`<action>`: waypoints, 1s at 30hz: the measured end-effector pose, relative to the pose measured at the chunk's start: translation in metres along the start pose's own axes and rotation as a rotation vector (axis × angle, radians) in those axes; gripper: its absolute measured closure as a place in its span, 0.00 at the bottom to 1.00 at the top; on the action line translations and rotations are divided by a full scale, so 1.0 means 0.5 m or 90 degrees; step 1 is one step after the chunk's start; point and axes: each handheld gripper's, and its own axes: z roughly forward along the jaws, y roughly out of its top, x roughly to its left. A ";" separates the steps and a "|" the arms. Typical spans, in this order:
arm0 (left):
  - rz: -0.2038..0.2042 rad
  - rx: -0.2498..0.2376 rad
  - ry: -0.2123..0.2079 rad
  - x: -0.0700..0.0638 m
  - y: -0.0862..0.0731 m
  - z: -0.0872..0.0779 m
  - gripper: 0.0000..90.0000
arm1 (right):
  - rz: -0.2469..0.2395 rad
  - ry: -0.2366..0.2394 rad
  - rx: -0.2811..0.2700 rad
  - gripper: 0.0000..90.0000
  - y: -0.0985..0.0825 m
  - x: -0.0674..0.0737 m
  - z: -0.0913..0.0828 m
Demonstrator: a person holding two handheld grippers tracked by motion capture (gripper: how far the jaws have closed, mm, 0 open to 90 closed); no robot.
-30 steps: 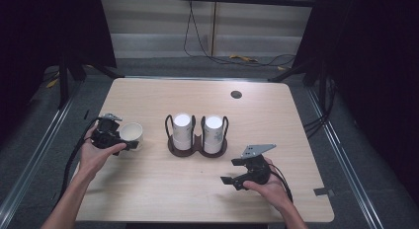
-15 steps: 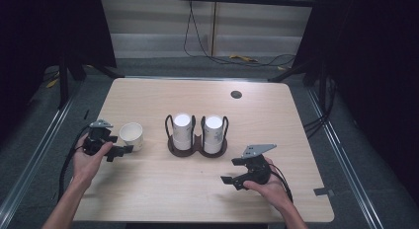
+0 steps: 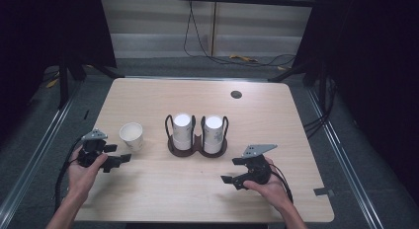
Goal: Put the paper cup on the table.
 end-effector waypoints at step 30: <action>0.069 -0.049 -0.025 -0.161 -0.015 0.046 0.24 | 0.029 -0.068 -0.035 0.23 -0.007 0.003 -0.011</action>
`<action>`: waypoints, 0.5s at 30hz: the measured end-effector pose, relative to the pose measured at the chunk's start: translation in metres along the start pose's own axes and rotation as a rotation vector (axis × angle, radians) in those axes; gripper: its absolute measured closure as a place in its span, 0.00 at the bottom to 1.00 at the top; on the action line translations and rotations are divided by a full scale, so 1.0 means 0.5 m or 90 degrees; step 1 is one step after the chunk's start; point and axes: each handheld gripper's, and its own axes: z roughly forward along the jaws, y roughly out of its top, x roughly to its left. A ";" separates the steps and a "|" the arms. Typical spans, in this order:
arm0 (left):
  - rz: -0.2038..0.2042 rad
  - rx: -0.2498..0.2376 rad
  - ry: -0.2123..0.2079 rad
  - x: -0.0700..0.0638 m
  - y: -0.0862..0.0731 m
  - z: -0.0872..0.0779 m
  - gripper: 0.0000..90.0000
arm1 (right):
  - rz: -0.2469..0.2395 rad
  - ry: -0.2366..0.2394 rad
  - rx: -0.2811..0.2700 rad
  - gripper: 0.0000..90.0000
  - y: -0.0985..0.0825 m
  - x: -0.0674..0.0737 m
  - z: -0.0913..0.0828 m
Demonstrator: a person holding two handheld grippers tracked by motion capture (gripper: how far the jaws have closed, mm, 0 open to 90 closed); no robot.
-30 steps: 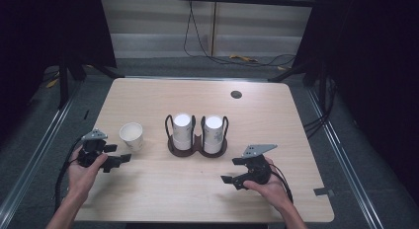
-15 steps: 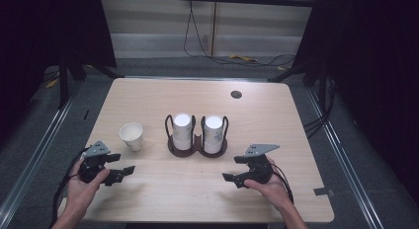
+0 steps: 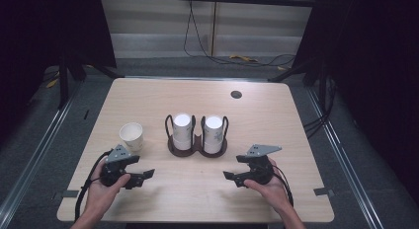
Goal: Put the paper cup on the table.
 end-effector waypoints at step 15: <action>0.006 -0.015 -0.020 -0.040 -0.009 0.049 0.24 | 0.048 -0.091 -0.026 0.22 -0.036 0.013 -0.001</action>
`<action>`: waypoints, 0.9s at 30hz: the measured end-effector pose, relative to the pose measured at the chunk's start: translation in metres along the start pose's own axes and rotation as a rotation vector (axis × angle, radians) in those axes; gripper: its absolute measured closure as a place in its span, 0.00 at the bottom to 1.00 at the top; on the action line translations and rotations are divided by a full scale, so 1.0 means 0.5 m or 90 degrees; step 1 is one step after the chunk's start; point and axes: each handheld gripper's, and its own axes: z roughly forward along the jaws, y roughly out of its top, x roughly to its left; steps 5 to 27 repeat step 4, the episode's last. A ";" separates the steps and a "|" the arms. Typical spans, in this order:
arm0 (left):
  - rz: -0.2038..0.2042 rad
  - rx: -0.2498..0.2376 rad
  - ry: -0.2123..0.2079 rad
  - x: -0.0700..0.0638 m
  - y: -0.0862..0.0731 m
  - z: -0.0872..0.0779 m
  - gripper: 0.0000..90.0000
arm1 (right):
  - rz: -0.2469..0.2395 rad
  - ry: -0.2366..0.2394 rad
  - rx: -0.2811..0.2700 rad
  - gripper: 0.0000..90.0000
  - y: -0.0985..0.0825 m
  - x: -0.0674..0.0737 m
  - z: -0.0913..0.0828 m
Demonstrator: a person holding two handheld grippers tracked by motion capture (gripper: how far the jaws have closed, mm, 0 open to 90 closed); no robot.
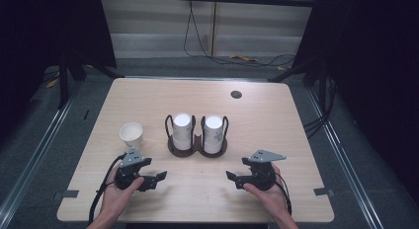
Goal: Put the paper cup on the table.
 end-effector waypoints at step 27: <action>-0.005 0.004 -0.007 0.001 -0.008 0.001 0.24 | 0.001 -0.019 0.018 0.21 -0.004 -0.003 0.015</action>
